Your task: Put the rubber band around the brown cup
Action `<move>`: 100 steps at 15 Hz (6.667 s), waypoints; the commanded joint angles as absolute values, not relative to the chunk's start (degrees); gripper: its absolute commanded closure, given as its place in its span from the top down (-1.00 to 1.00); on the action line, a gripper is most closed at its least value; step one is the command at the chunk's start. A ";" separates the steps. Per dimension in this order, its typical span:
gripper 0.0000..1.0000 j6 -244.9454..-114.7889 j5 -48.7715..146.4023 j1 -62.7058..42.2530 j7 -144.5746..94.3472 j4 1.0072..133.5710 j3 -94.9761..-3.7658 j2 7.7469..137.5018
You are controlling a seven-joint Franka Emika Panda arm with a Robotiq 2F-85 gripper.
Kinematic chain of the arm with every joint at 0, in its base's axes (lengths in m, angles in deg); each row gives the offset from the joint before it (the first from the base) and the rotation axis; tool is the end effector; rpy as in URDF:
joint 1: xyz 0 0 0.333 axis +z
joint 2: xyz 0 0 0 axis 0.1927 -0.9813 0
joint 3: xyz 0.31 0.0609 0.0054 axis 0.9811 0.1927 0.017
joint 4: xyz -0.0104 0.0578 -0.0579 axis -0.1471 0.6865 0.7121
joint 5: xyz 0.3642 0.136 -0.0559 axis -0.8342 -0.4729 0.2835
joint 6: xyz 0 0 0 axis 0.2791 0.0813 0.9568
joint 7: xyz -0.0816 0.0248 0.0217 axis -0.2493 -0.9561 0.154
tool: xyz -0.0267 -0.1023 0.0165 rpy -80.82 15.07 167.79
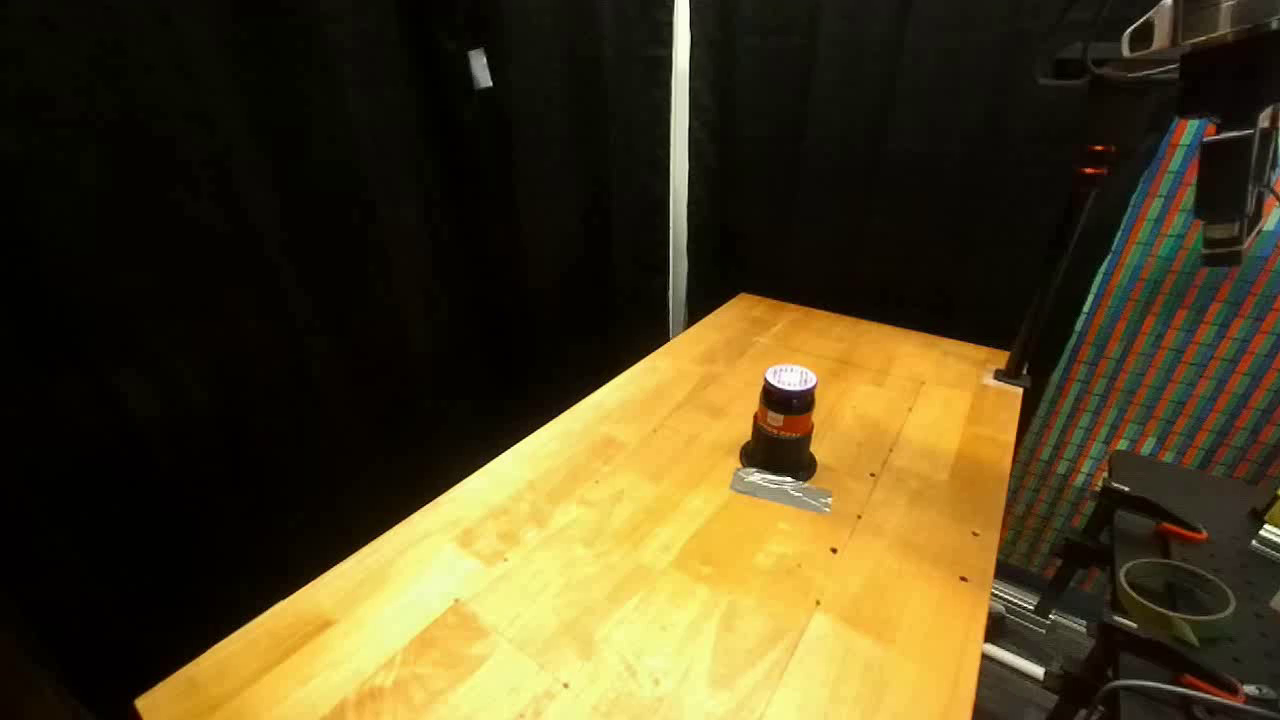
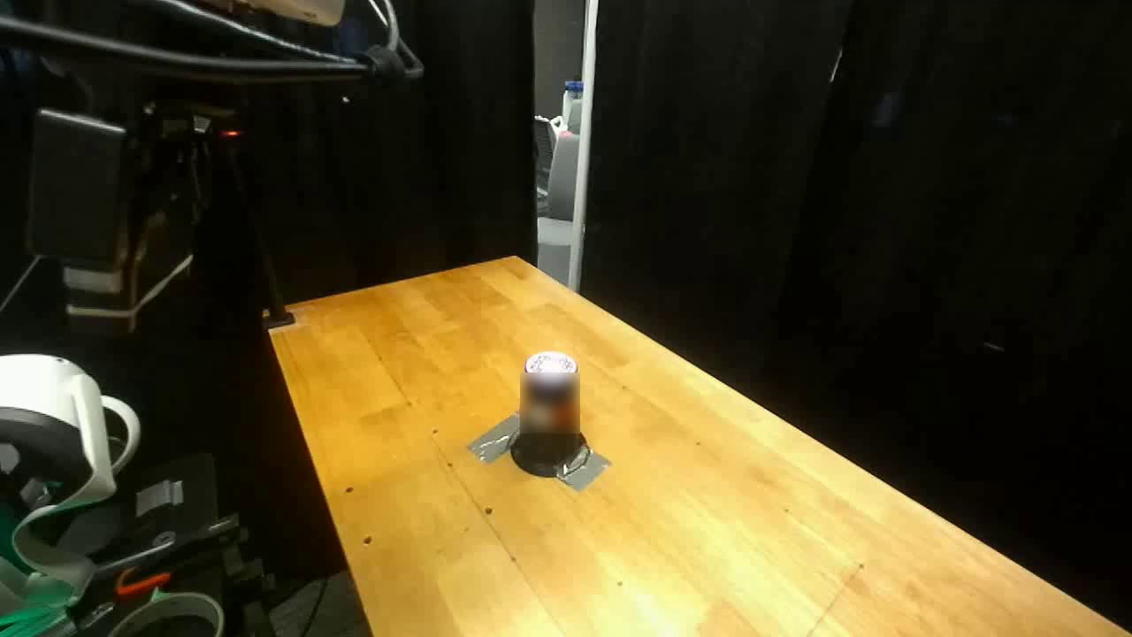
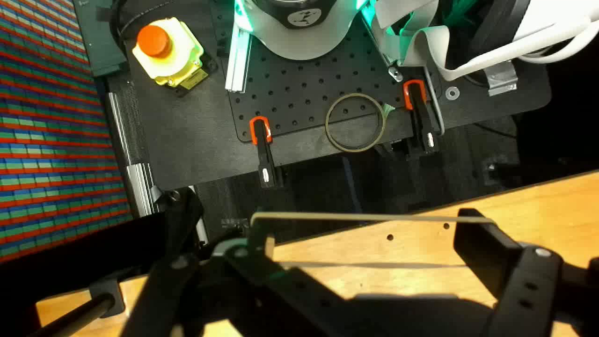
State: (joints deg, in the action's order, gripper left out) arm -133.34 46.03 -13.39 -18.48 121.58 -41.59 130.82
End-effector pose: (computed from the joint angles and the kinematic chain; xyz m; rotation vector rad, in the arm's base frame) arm 0.2964 0.0091 0.4754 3.0189 -0.2911 -0.4430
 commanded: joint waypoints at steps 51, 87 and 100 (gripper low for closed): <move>1.00 -154.19 47.85 -3.67 1.82 65.96 -43.77 54.36; -0.60 -186.65 47.15 -2.59 -0.58 109.52 -45.09 81.56; -0.76 -229.85 63.88 -3.93 11.08 135.40 -45.68 93.01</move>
